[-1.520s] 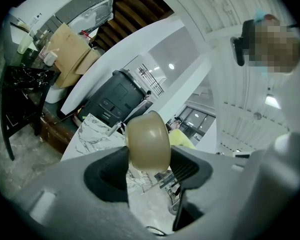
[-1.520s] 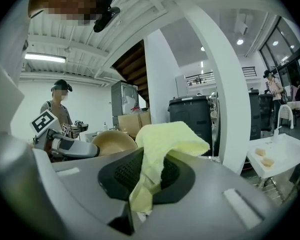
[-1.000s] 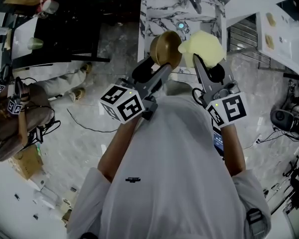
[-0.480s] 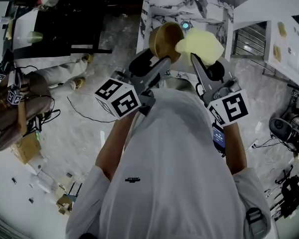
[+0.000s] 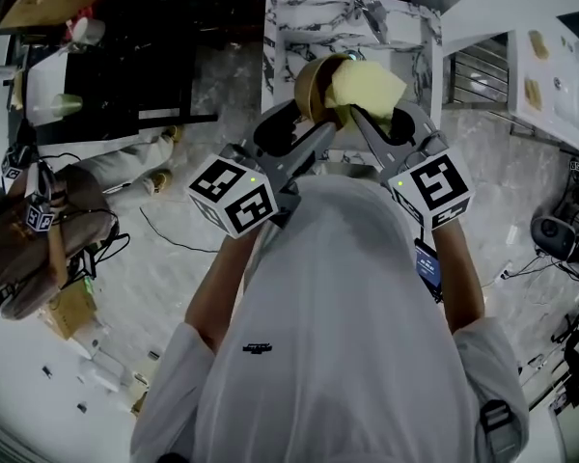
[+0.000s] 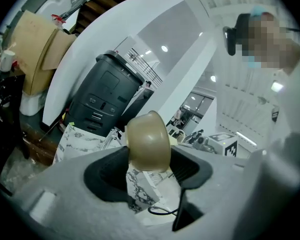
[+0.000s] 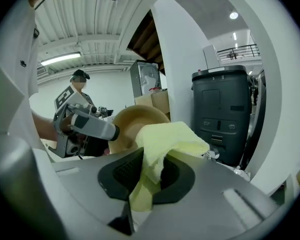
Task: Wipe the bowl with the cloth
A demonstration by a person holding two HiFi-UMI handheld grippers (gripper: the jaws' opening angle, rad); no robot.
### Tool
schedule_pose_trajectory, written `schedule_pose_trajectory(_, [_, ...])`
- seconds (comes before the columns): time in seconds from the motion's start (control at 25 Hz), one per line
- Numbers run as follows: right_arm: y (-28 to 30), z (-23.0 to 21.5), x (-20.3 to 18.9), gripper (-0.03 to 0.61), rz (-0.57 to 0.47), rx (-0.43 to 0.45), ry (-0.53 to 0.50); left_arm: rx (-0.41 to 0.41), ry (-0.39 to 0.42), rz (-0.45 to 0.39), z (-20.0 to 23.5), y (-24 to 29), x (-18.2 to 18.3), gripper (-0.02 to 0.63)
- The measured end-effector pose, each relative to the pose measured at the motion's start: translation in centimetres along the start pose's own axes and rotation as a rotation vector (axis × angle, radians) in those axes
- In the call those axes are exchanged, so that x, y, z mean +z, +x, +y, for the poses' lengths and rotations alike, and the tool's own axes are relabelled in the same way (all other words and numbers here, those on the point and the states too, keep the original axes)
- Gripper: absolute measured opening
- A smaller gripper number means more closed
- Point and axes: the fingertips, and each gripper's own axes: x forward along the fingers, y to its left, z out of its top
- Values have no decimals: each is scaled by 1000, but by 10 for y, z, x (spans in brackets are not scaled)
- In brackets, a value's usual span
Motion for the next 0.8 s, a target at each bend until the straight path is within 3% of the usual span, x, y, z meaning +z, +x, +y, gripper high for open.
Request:
schedule_pose_trajectory(0.24, [12,1,-5,40,70,29,29,-68,103,72,-20,3,-8,259])
schedule_pose_trajectory(0.48, [18,6,17,40,10,43,-9,-97,65,89,-21,-2,-15,259])
schedule_pose_trajectory(0.8, [16,47,35,40,-15,244,-215,-140,-5,118,-21,-15,-17,259])
